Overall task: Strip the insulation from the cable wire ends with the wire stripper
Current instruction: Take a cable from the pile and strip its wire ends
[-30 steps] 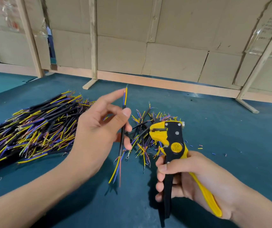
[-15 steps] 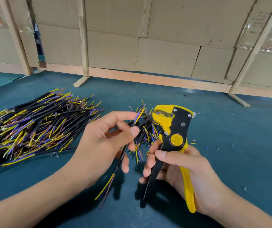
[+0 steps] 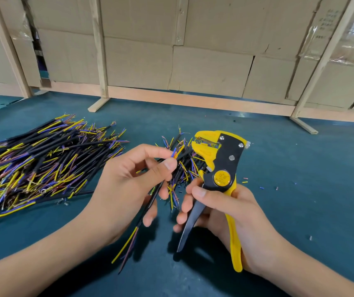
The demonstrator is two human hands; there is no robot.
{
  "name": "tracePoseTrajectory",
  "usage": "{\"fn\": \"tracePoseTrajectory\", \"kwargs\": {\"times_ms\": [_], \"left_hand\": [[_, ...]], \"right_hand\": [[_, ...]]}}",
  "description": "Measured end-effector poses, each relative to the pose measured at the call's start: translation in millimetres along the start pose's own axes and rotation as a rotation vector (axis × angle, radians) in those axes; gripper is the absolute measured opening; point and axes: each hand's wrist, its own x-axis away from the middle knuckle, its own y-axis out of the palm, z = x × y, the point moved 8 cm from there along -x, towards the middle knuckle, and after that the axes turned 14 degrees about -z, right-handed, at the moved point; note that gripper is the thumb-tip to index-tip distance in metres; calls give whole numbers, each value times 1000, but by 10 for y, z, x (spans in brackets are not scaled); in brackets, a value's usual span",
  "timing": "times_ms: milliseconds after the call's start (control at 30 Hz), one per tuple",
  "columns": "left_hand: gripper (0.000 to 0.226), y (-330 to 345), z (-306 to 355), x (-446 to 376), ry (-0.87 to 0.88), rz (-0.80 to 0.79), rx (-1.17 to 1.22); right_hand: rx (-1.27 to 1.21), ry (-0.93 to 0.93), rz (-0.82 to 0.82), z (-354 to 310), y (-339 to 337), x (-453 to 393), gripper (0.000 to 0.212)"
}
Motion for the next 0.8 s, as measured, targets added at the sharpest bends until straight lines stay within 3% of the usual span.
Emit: {"fn": "tracePoseTrajectory", "kwargs": {"times_ms": [200, 367, 467, 600, 800], "left_hand": [[15, -79, 55, 4, 19, 82, -37], [15, -74, -77, -45, -68, 92, 295], [9, -73, -159, -75, -87, 81, 504], [3, -39, -205, -105, -76, 83, 617], [6, -20, -300, -63, -161, 126, 743]], "right_hand": [[19, 23, -38, 9, 26, 7, 19], [-4, 36, 31, 35, 31, 3, 13], [59, 79, -27, 31, 140, -12, 4], [70, 148, -85, 78, 251, -9, 10], [44, 199, 23, 117, 223, -4, 10]]}}
